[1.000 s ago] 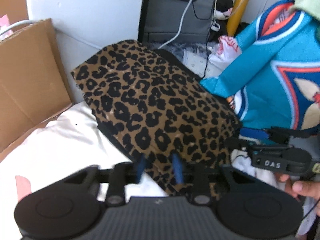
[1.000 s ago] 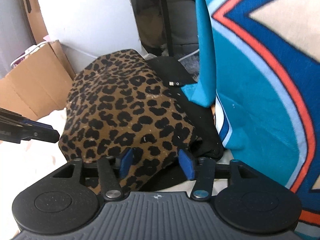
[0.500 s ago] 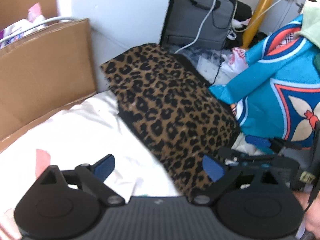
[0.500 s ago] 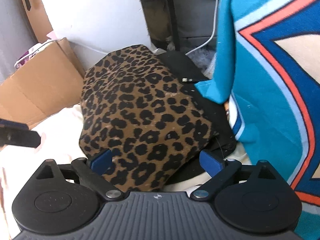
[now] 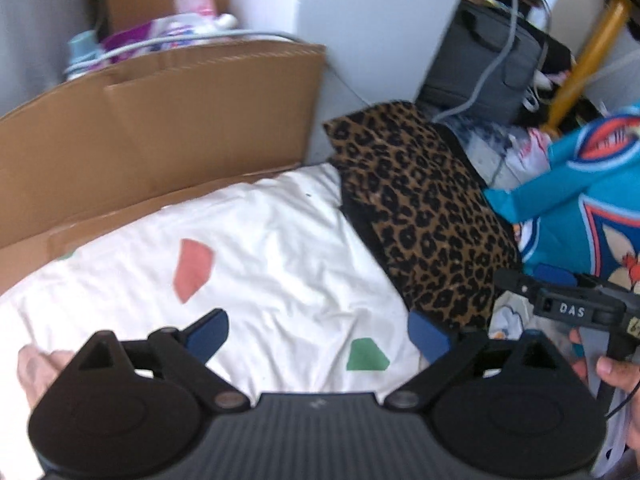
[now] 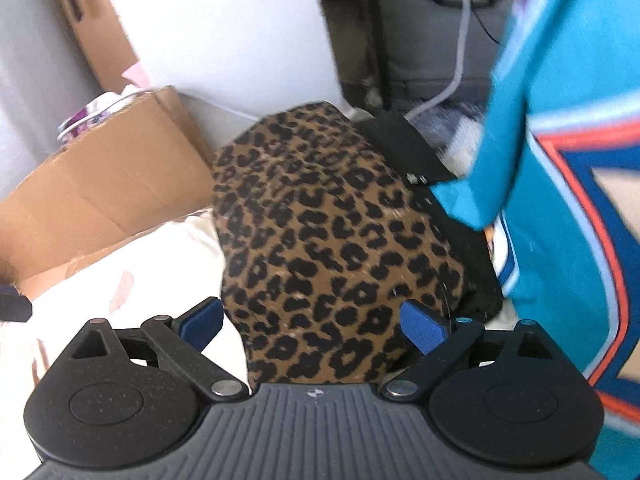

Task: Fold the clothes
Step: 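Lift both open grippers away from the skirt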

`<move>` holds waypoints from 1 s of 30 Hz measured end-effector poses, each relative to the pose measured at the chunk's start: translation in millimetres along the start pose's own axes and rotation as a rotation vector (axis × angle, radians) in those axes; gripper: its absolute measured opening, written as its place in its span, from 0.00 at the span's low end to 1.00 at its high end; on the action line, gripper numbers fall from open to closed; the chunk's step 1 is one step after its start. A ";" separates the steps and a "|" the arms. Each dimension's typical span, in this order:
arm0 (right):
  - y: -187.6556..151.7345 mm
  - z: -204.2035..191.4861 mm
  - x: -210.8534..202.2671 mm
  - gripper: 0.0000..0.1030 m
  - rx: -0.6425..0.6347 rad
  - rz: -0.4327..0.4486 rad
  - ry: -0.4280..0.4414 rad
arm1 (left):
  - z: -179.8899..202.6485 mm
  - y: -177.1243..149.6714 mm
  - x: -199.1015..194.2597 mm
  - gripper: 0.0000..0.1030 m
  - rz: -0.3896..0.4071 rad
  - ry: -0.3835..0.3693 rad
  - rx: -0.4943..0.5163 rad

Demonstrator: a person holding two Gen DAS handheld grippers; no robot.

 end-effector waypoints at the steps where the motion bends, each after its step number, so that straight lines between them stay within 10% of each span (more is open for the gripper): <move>1: 3.9 -2.1 -3.0 0.96 -0.008 -0.003 -0.002 | -4.3 1.9 -5.8 0.95 0.005 0.008 -0.013; 30: 46.3 -87.1 -157.4 0.96 0.036 -0.192 0.100 | 4.5 3.6 -161.2 0.99 -0.027 0.048 -0.202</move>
Point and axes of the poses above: each gripper's, at about its wrist camera, not at the fingertips, and x roughly the way its jaws point, z to its right, y to its top, the point moved 10 cm from there along x, roughly the way its jaws point, and after that the axes turned 1 degree about y, right-handed, at the moved point
